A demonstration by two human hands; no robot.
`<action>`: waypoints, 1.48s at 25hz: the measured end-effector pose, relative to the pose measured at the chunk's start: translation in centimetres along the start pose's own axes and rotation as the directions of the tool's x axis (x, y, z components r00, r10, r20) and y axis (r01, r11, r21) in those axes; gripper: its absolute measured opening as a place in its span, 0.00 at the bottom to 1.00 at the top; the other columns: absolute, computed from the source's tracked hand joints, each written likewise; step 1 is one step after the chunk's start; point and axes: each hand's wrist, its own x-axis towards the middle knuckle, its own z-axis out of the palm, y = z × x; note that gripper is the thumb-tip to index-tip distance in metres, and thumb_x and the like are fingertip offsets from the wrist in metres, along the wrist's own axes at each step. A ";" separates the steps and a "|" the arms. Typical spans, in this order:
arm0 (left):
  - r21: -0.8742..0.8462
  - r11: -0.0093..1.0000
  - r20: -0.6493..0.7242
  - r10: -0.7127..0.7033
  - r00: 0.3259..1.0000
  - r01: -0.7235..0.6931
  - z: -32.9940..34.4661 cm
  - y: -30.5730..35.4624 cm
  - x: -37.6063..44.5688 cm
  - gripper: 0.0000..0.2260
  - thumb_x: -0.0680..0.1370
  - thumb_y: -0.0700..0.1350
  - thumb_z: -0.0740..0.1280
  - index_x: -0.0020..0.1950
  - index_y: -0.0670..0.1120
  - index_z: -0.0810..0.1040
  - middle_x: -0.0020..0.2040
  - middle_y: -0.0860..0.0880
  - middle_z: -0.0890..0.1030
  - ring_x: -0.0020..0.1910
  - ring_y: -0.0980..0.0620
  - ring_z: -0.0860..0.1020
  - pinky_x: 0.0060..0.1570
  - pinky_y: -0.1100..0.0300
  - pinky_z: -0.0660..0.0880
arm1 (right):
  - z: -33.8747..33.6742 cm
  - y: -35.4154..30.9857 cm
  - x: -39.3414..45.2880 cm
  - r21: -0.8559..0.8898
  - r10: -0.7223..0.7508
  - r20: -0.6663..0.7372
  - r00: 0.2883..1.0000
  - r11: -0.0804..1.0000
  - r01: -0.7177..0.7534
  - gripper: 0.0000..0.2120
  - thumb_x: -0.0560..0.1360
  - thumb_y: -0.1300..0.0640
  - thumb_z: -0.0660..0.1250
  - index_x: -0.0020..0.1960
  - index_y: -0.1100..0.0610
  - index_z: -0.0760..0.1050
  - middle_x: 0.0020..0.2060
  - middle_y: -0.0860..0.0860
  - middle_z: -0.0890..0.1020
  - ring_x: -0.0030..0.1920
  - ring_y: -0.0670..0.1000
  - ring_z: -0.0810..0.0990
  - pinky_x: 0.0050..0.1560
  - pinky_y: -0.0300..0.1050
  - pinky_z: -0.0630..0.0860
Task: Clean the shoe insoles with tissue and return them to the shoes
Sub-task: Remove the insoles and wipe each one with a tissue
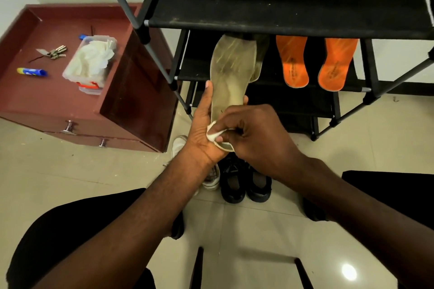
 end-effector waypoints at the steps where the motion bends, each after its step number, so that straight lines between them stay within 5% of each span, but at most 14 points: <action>1: 0.002 1.000 -0.003 -0.003 1.000 0.003 -0.2 0.3 -0.1 0.26 0.81 0.63 0.67 0.66 0.43 0.80 0.53 0.44 0.82 0.53 0.49 0.81 0.58 0.54 0.80 | -0.5 0.1 -0.3 -0.023 -0.010 0.074 0.997 1.000 0.012 0.12 0.71 0.66 0.78 0.50 0.53 0.88 0.45 0.44 0.87 0.47 0.42 0.85 0.51 0.44 0.83; 3: -0.018 1.000 -0.001 -0.016 1.000 0.016 -0.1 0.5 -0.1 0.26 0.82 0.64 0.63 0.61 0.43 0.83 0.52 0.45 0.83 0.52 0.49 0.81 0.59 0.54 0.77 | -1.4 1.1 -0.5 -0.170 -0.011 0.086 0.996 0.985 0.025 0.13 0.70 0.67 0.78 0.51 0.53 0.87 0.46 0.46 0.86 0.48 0.45 0.85 0.50 0.48 0.83; 5: 0.007 1.000 0.012 -0.024 1.000 0.024 0.3 0.2 0.1 0.26 0.83 0.64 0.60 0.59 0.43 0.84 0.51 0.45 0.84 0.52 0.49 0.81 0.61 0.54 0.76 | -1.4 1.8 -0.5 -0.251 0.022 -0.053 0.998 0.967 -0.034 0.13 0.70 0.69 0.78 0.51 0.56 0.87 0.46 0.49 0.86 0.47 0.48 0.84 0.48 0.50 0.84; 8: 0.004 1.000 0.021 -0.021 1.000 0.021 0.6 0.2 0.4 0.26 0.83 0.64 0.61 0.60 0.42 0.81 0.48 0.45 0.83 0.47 0.49 0.84 0.51 0.54 0.83 | 0.2 0.9 -0.2 -0.094 0.079 -0.152 0.985 0.991 -0.094 0.11 0.71 0.68 0.76 0.51 0.56 0.88 0.45 0.48 0.86 0.46 0.45 0.85 0.48 0.47 0.84; 11: -0.017 1.000 -0.021 -0.012 1.000 0.011 0.1 0.7 0.3 0.26 0.82 0.64 0.64 0.61 0.43 0.81 0.50 0.45 0.82 0.49 0.49 0.82 0.51 0.54 0.81 | -0.4 0.6 -0.3 0.087 0.125 0.010 0.992 0.988 -0.125 0.10 0.71 0.65 0.78 0.50 0.54 0.88 0.46 0.44 0.87 0.48 0.41 0.85 0.54 0.42 0.82; 13: -0.035 0.999 -0.029 -0.031 0.999 0.030 0.0 0.8 -0.1 0.26 0.82 0.65 0.64 0.61 0.43 0.82 0.52 0.45 0.82 0.49 0.49 0.82 0.54 0.55 0.80 | -1.1 0.9 -0.8 -0.020 0.109 0.078 0.991 0.994 -0.108 0.11 0.70 0.66 0.78 0.49 0.53 0.88 0.46 0.45 0.87 0.49 0.43 0.85 0.54 0.45 0.83; 18: -0.050 0.996 0.028 -0.072 0.997 0.073 1.7 -1.5 -0.9 0.27 0.85 0.62 0.59 0.72 0.42 0.77 0.62 0.43 0.83 0.60 0.45 0.82 0.66 0.49 0.77 | -0.9 1.7 -0.3 -0.370 0.066 -0.191 0.979 0.919 -0.134 0.11 0.72 0.64 0.76 0.54 0.57 0.86 0.47 0.50 0.82 0.49 0.53 0.76 0.44 0.43 0.73; 21: 0.004 0.995 0.028 -0.095 0.995 0.095 2.5 -2.6 -1.3 0.25 0.84 0.63 0.58 0.70 0.46 0.78 0.64 0.45 0.82 0.61 0.46 0.81 0.67 0.48 0.73 | -2.4 2.6 1.0 -0.320 0.111 -0.330 0.937 0.921 -0.222 0.11 0.74 0.63 0.74 0.56 0.54 0.86 0.48 0.47 0.83 0.51 0.52 0.75 0.42 0.38 0.68; 26: -0.066 0.995 0.000 -0.072 0.997 0.072 1.6 -1.6 -1.6 0.25 0.85 0.61 0.61 0.69 0.43 0.80 0.61 0.43 0.84 0.61 0.46 0.83 0.69 0.51 0.75 | -0.6 -0.4 -1.8 -0.306 -0.030 0.002 1.000 0.952 0.029 0.14 0.70 0.65 0.77 0.51 0.51 0.87 0.46 0.44 0.84 0.47 0.50 0.75 0.39 0.47 0.77; 31: 0.053 0.992 0.002 -0.118 0.993 0.118 1.8 -2.0 -2.3 0.27 0.83 0.64 0.62 0.74 0.47 0.76 0.57 0.46 0.82 0.54 0.48 0.81 0.56 0.53 0.78 | -3.2 3.0 -0.3 -0.388 0.105 -0.262 0.959 0.898 -0.205 0.09 0.76 0.57 0.74 0.55 0.52 0.86 0.47 0.45 0.83 0.49 0.50 0.75 0.42 0.43 0.71; 35: 0.003 0.987 -0.030 -0.162 0.986 0.162 0.7 -1.8 -2.2 0.26 0.84 0.61 0.62 0.72 0.43 0.76 0.57 0.43 0.84 0.58 0.46 0.83 0.64 0.52 0.77 | -0.5 1.0 -2.2 -0.319 -0.033 0.004 0.999 0.947 0.033 0.13 0.73 0.61 0.77 0.56 0.51 0.84 0.49 0.45 0.82 0.50 0.48 0.76 0.43 0.44 0.76; 37: 0.012 0.986 -0.034 -0.168 0.985 0.169 0.3 -1.6 -2.1 0.25 0.84 0.61 0.62 0.71 0.43 0.78 0.58 0.43 0.84 0.59 0.46 0.83 0.65 0.51 0.75 | -1.0 1.7 -1.7 -0.300 -0.027 0.005 1.000 0.954 0.027 0.12 0.74 0.59 0.76 0.56 0.50 0.84 0.49 0.44 0.82 0.50 0.47 0.76 0.44 0.46 0.78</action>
